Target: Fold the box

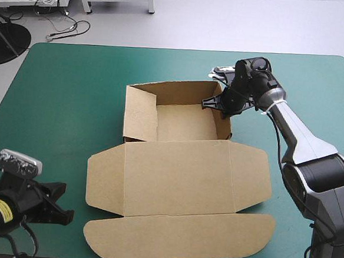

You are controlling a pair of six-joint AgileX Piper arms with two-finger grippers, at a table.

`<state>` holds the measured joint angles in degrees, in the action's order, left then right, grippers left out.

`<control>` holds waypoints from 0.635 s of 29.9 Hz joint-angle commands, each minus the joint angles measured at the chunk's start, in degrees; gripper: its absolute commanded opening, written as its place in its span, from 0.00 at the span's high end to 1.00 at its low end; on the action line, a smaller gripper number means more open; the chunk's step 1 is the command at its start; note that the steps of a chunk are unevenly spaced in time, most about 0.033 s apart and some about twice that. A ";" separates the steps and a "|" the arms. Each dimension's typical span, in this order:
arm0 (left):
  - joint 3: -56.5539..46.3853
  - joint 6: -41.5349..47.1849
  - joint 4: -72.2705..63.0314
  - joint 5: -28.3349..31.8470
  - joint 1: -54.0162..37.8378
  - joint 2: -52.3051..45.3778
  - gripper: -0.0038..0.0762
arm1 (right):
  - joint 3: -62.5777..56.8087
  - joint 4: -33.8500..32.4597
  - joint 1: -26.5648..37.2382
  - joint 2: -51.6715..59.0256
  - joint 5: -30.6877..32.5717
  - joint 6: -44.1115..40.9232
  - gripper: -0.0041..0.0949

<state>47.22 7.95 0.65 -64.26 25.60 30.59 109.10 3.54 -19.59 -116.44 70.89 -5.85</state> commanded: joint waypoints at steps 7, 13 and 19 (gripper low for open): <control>-11.27 6.90 3.48 0.59 0.41 -12.71 0.96 | 2.60 -4.34 17.47 10.10 0.83 1.64 0.98; -11.40 6.93 6.83 -1.70 0.41 -14.58 0.96 | 1.96 -4.34 32.84 11.23 0.83 3.14 0.98; -11.40 7.03 7.72 -1.60 0.41 -14.58 0.96 | 0.96 -14.02 38.69 10.34 0.83 8.18 0.94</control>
<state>34.56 14.34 7.51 -68.86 25.60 15.24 108.76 -5.88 18.17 -109.00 71.37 -1.59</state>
